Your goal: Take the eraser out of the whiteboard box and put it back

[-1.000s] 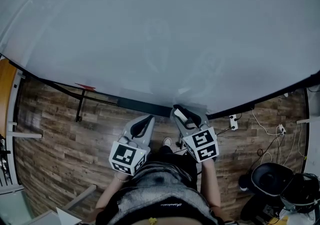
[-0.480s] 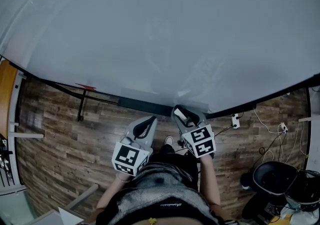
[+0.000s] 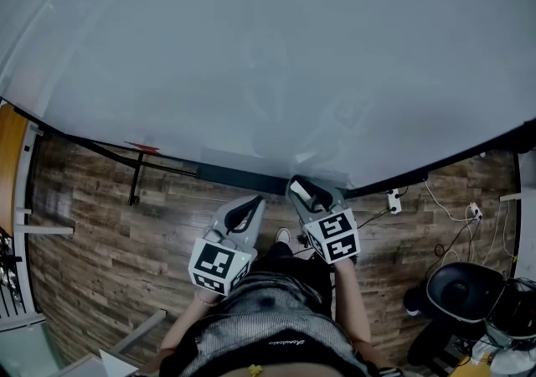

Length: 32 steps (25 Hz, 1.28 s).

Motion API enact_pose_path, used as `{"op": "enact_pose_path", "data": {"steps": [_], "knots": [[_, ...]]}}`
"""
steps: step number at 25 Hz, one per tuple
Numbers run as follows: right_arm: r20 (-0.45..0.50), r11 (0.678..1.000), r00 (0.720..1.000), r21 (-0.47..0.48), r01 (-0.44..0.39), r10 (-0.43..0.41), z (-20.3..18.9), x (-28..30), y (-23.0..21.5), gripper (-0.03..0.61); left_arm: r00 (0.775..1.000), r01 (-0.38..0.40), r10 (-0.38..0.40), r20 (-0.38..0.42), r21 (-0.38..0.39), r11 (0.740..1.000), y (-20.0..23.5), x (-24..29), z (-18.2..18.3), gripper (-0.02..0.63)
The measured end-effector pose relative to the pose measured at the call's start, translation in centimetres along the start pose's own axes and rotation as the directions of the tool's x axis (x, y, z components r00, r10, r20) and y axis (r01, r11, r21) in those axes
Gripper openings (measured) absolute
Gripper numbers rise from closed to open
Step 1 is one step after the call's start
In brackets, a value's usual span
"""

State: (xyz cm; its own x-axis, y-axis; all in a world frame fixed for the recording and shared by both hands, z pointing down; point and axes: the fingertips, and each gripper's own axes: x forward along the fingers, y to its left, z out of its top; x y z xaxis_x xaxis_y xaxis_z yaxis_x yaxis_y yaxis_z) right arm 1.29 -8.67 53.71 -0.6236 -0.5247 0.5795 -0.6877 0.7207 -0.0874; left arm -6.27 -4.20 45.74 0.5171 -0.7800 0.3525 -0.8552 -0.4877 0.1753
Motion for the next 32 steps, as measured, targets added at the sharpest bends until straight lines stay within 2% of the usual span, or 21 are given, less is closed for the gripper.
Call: {"op": "enact_pose_path", "data": {"steps": [13, 21, 32], "knots": [[0.009, 1.0, 1.0, 0.007, 0.0, 0.0, -0.1, 0.1, 0.0, 0.164, 1.0, 0.015, -0.016, 0.017, 0.024, 1.0, -0.2, 0.7, 0.4, 0.002], [0.012, 1.0, 1.0, 0.006, -0.004, 0.004, -0.1, 0.0, 0.1, 0.165, 0.999, 0.031, -0.031, -0.017, 0.008, 0.999, -0.7, 0.9, 0.1, 0.002], [0.021, 1.0, 1.0, -0.001, 0.001, -0.001, -0.2, 0.0, 0.1, 0.169, 0.999, 0.034, -0.034, -0.018, 0.003, 0.999, -0.4, 1.1, 0.0, 0.002]]}}
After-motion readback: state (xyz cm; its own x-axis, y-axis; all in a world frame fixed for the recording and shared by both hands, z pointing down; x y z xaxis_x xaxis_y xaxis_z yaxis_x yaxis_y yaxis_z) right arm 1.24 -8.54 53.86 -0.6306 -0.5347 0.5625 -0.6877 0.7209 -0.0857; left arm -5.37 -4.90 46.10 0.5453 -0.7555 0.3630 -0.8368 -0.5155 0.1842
